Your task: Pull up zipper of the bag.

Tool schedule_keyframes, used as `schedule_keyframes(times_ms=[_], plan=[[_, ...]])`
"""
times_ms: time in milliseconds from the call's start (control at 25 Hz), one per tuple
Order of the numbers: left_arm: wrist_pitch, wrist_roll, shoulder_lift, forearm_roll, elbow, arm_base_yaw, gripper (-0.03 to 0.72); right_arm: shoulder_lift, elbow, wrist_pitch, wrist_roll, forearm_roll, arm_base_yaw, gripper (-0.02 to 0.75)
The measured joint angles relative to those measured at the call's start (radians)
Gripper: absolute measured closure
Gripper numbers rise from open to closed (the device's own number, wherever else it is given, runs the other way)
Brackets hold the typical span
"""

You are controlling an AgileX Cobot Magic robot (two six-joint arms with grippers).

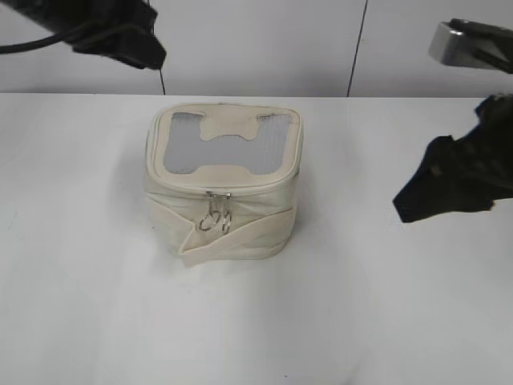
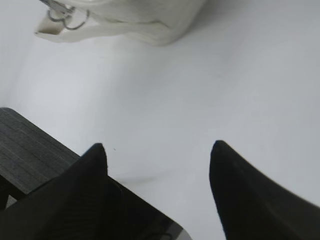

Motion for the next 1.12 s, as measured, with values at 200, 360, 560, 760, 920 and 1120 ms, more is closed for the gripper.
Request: schedule_keyframes(times_ms=[200,360,560,760,920,1120], plan=[[-0.135,-0.019,-0.356,0.015,0.399,0.0,0.487,-0.174,0.006,0.118,0.114,-0.14,-0.003,0.232],[-0.122,-0.174,-0.701,0.121,0.633,0.0,0.488,-0.381,0.1,0.14,0.127,-0.156,-0.003,0.232],[0.099,-0.413,-1.185,0.381,0.754,0.0,0.488,-0.722,0.286,0.204,0.215,-0.274,-0.003,0.232],[0.322,-0.473,-1.56,0.568,0.773,0.0,0.488,-1.055,0.355,0.226,0.26,-0.414,-0.003,0.232],[0.376,-0.48,-1.721,0.578,0.849,0.0,0.488,-1.255,0.408,0.227,0.266,-0.448,-0.003,0.232],[0.34,-0.475,-1.727,0.52,0.91,0.0,0.488,-1.358,0.424,0.223,0.284,-0.476,-0.003,0.232]])
